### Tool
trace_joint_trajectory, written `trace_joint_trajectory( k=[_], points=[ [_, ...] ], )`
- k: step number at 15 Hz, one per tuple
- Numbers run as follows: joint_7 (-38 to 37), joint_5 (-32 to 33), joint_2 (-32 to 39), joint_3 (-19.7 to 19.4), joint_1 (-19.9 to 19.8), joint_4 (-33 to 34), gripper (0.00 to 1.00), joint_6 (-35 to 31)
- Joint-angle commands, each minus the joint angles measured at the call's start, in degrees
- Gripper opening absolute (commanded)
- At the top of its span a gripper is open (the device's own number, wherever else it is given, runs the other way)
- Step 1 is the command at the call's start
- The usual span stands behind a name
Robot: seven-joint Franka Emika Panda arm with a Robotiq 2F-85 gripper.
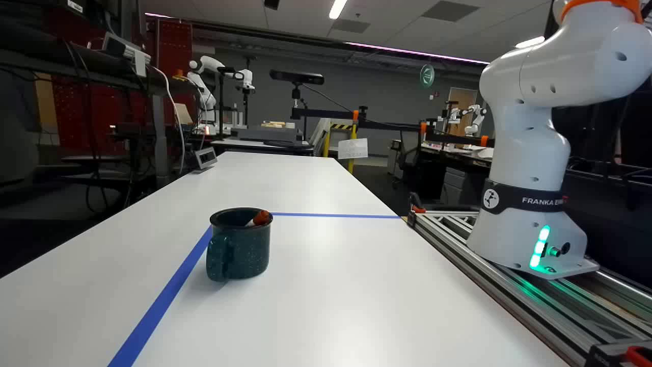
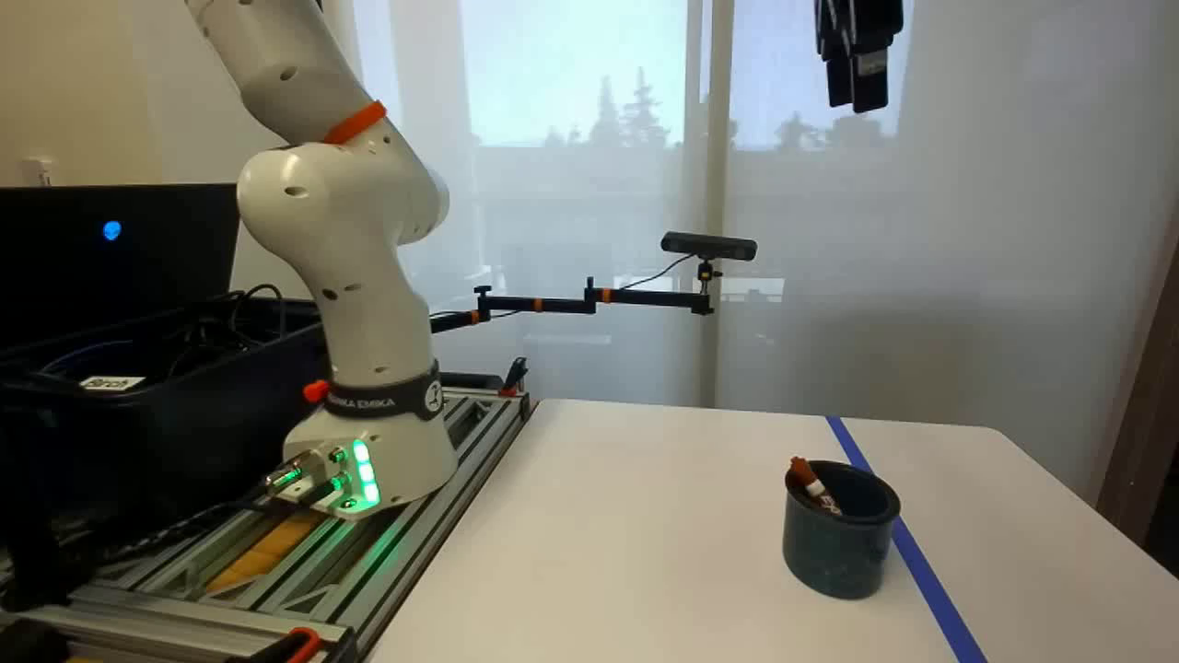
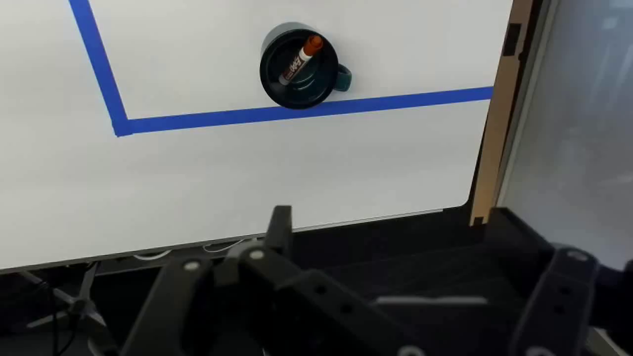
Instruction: Remove the marker from the mug.
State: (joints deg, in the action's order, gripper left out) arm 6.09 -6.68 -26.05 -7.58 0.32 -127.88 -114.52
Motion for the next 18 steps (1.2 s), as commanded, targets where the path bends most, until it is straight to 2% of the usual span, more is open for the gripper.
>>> trace_joint_trajectory(
  k=[1,10,18],
  points=[
    [0.3,-0.4,0.1,0.7,-0.9,0.2,1.0,0.1],
    [0.3,-0.4,-0.1,0.7,-0.9,0.5,1.0,0.1],
    [-5.7,-3.2,10.8,0.0,-2.9,3.1,1.0,2.5]
  ],
)
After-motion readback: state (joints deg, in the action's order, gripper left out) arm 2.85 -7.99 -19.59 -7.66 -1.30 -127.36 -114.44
